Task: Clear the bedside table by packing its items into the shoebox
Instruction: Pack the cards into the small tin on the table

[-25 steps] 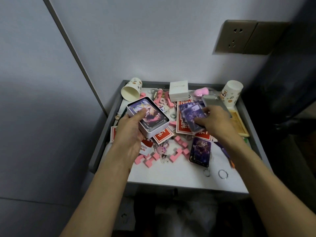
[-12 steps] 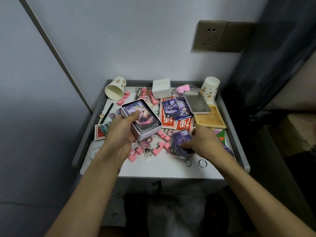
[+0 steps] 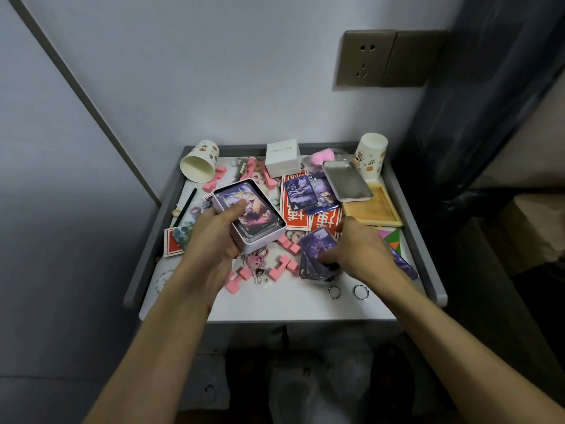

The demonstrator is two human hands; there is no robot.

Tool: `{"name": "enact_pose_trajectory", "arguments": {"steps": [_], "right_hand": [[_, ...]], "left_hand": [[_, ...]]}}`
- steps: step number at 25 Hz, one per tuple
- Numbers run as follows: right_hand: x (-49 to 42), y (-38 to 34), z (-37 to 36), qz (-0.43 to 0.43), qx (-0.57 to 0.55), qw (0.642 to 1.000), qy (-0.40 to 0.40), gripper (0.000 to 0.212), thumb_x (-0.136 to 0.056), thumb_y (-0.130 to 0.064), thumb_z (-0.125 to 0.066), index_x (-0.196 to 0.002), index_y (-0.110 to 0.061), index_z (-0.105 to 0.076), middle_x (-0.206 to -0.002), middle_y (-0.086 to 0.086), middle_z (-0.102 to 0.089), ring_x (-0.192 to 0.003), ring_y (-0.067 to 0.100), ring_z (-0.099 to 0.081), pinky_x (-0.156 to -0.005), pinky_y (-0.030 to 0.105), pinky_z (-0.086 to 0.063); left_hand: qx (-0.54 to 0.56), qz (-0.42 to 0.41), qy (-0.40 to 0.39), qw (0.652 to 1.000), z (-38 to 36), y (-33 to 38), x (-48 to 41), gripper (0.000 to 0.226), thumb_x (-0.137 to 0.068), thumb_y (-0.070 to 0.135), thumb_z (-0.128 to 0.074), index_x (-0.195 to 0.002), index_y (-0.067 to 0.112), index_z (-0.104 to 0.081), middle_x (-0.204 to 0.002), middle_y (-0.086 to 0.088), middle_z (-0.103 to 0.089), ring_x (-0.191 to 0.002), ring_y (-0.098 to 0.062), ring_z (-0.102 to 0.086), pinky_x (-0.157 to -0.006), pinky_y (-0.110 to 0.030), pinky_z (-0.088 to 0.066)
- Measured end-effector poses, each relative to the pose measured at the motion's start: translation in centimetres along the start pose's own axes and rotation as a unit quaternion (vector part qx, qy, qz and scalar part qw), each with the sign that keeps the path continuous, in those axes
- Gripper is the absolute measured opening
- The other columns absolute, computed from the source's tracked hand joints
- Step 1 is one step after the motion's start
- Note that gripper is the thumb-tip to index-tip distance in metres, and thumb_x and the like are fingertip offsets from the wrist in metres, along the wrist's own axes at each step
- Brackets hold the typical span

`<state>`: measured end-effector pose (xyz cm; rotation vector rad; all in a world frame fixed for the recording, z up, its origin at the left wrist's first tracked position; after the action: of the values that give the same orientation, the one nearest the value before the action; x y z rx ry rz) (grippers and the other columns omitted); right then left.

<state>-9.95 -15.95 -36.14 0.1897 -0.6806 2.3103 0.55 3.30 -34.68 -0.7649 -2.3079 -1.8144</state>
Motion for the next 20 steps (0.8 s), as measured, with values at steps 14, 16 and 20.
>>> {"name": "enact_pose_trajectory", "arguments": {"steps": [14,16,20], "right_hand": [[-0.8,-1.5,5.5,0.064,-0.382,0.922,0.022,0.008,-0.092,-0.01,-0.061,-0.086,-0.012,-0.066,-0.077,0.004,-0.073,-0.071,0.018,-0.073,-0.067,0.039,-0.06],[-0.3,-3.3,5.6,0.109,-0.423,0.899,0.013,0.006,-0.093,-0.009,-0.06,-0.091,-0.013,-0.064,-0.078,0.002,-0.074,-0.07,0.015,-0.073,-0.062,0.031,-0.058],[0.4,-6.1,3.5,0.152,-0.357,0.921,0.023,0.023,-0.086,-0.004,-0.068,-0.104,-0.017,-0.061,-0.1,0.005,-0.071,-0.089,0.021,-0.07,-0.083,0.042,-0.056]], "left_hand": [[-0.035,0.011,-0.022,0.999,-0.1,-0.4,0.0,0.021,-0.098,0.016,-0.056,-0.117,0.01,-0.061,-0.101,-0.008,-0.077,-0.09,-0.024,-0.075,-0.078,-0.045,-0.06],[-0.043,0.025,-0.067,0.997,-1.0,-0.8,0.3,0.027,-0.096,0.017,-0.056,-0.12,0.008,-0.06,-0.105,-0.01,-0.076,-0.095,-0.026,-0.074,-0.072,-0.042,-0.061],[0.003,0.056,-0.131,0.99,-3.0,-1.7,0.8,0.032,-0.096,0.015,-0.056,-0.125,0.004,-0.057,-0.113,-0.017,-0.072,-0.102,-0.031,-0.071,-0.075,-0.042,-0.061]]}}
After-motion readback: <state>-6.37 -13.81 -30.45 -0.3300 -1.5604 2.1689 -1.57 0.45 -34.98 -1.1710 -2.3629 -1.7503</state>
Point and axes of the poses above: each hand's wrist, its own x-axis away from the middle knuckle, its own z-axis out of the back of the hand, y = z × x, the point moved 6 cm from there along -x, towards the middle knuckle
